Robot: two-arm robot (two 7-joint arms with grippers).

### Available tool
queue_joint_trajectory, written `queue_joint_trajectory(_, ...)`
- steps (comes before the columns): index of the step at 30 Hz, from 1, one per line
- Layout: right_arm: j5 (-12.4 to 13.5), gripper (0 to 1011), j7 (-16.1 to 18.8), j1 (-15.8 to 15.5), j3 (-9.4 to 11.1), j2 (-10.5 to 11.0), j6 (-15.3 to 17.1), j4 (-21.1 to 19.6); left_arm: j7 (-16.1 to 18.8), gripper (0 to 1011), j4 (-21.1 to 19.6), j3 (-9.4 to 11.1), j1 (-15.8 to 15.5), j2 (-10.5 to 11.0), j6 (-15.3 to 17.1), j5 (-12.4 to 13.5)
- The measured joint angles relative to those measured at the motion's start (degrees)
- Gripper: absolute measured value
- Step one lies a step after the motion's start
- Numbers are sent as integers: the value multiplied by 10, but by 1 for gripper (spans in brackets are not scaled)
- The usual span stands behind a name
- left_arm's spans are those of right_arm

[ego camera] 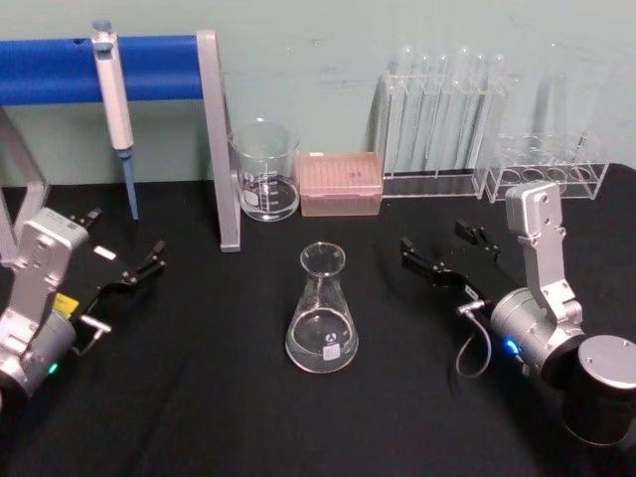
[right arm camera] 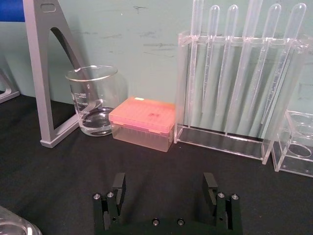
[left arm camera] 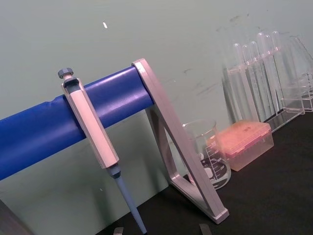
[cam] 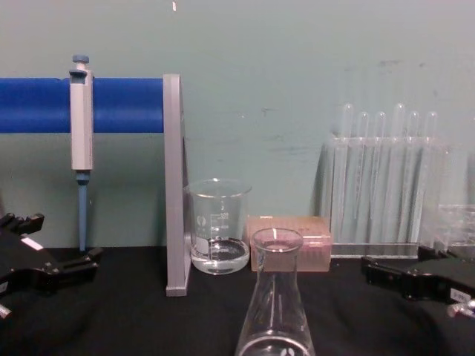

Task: Grasp the erlenmeyer flask with one hand, shake it three times, then place it back.

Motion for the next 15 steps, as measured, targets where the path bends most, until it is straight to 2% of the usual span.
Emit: queue_joint_trajectory(15,0,1000,0,0,0,0,0,0,0,1001,0,0,0,0,0,0)
